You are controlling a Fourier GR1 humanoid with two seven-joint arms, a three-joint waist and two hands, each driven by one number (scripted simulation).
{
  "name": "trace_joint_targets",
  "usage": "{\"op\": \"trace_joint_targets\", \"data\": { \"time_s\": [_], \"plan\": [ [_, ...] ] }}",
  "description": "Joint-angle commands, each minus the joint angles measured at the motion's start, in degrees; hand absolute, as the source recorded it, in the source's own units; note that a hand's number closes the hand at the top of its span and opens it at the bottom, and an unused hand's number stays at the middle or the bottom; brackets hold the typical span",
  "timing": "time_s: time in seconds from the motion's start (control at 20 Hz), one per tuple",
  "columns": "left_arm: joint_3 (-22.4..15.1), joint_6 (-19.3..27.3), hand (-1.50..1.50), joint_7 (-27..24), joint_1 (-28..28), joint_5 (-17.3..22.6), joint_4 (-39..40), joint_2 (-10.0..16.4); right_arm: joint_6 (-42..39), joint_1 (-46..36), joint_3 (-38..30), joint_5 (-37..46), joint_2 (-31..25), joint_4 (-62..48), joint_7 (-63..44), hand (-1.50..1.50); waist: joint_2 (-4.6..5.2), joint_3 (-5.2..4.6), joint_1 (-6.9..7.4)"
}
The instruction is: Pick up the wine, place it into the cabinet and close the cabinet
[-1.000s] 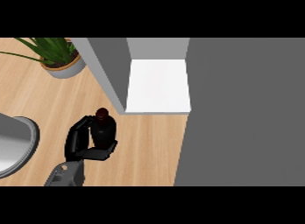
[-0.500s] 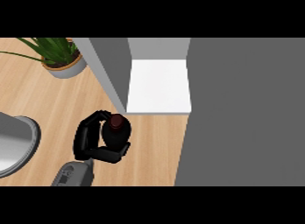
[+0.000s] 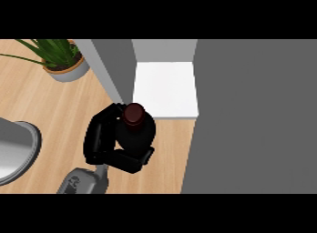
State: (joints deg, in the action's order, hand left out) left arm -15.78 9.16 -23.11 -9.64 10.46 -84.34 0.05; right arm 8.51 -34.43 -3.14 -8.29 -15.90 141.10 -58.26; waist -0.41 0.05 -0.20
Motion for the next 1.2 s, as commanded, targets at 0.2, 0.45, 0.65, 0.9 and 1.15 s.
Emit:
{"op": "trace_joint_targets", "data": {
  "time_s": [0.2,0.45,0.65,0.9,1.15],
  "plan": [
    [-4.0,13.8,1.50,15.9,-11.6,1.2,-7.0,-0.1,-0.8,3.2,-3.0,-8.0,0.3,6.5,-3.2,-1.50,0.15,0.01,-0.63],
    [-4.9,20.2,1.50,21.8,-18.9,0.3,-5.1,-0.1,-0.7,3.2,-2.5,-6.8,0.5,7.4,-3.7,-1.50,0.18,-0.01,-0.73],
    [-4.3,22.9,1.50,21.6,-22.7,2.7,0.6,-0.1,-2.3,6.4,-1.2,-7.2,1.3,9.0,-2.1,-1.50,0.30,-0.01,-0.94],
    [-0.2,22.0,1.50,19.5,-29.2,2.5,8.1,-0.1,-3.1,4.6,-4.0,-7.8,0.9,4.1,0.8,-1.50,0.41,-0.02,-0.58],
    [-2.7,23.2,1.50,16.9,-32.9,-1.4,14.3,0.0,-2.4,3.4,-3.2,-6.8,1.8,2.7,0.9,-1.50,0.44,-0.02,-0.77]
  ]
}}
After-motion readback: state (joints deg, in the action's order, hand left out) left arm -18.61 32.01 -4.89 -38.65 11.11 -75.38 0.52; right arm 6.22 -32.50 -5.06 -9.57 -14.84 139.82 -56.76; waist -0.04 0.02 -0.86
